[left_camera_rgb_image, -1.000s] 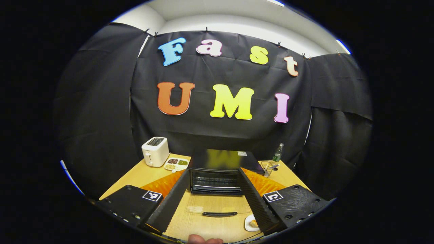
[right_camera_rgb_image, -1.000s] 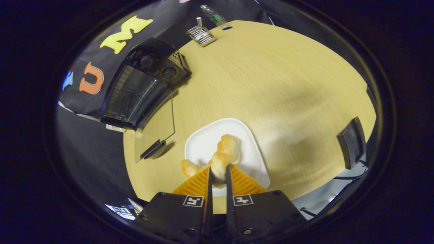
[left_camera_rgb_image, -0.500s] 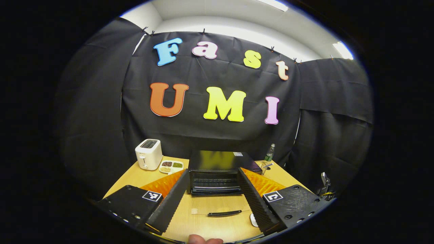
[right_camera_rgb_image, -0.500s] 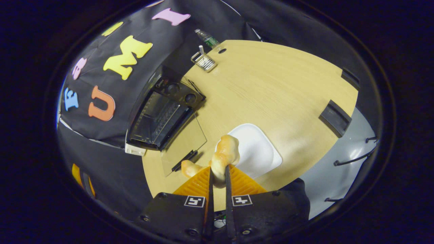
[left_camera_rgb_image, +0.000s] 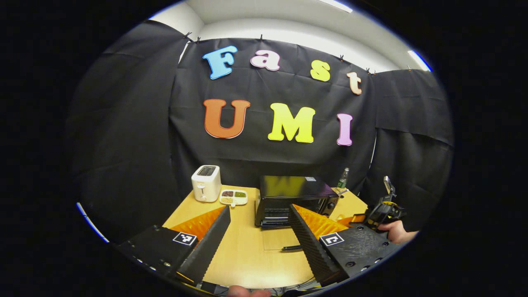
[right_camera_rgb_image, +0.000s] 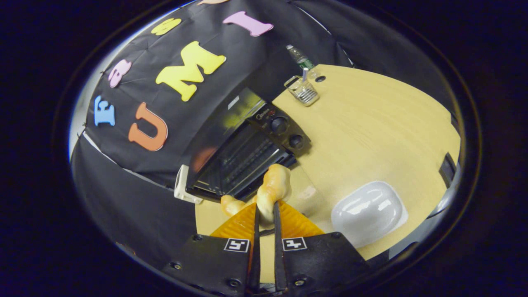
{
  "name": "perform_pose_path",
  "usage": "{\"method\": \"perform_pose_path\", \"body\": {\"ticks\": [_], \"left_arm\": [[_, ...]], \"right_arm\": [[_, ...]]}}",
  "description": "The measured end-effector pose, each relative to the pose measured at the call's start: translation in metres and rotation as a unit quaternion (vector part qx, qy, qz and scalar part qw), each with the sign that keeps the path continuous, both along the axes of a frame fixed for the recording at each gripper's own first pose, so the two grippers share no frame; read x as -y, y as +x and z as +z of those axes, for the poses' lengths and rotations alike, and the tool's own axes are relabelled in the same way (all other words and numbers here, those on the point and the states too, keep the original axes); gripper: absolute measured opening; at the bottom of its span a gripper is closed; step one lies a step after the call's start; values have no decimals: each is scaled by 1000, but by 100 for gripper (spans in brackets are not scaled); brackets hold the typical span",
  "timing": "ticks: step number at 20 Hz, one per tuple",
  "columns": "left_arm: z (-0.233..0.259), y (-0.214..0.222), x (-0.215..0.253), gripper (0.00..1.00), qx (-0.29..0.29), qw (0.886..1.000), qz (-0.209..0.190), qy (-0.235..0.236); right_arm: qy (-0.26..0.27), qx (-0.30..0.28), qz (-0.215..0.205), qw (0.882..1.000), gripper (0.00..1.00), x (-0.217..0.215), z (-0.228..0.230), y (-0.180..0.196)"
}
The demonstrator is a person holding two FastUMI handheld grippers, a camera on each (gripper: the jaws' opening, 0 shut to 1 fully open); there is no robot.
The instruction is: Open the electric oven with the left hand, put the food in, and close the electric oven.
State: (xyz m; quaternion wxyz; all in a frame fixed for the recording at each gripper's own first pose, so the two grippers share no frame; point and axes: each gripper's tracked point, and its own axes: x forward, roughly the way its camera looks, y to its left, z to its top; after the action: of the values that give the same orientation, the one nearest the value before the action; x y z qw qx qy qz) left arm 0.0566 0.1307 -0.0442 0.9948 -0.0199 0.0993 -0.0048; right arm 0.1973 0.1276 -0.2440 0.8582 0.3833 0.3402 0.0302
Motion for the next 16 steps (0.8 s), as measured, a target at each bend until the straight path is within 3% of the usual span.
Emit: {"method": "perform_pose_path", "body": {"ticks": [10, 16], "left_arm": [[-11, -28, -49, 93, -51, 995, 80, -15], [-15, -32, -46, 93, -65, 993, 103, -7]], "right_arm": [[4, 33, -19, 999, 17, -45, -34, 136], [17, 33, -41, 998, 15, -48, -62, 174]]}}
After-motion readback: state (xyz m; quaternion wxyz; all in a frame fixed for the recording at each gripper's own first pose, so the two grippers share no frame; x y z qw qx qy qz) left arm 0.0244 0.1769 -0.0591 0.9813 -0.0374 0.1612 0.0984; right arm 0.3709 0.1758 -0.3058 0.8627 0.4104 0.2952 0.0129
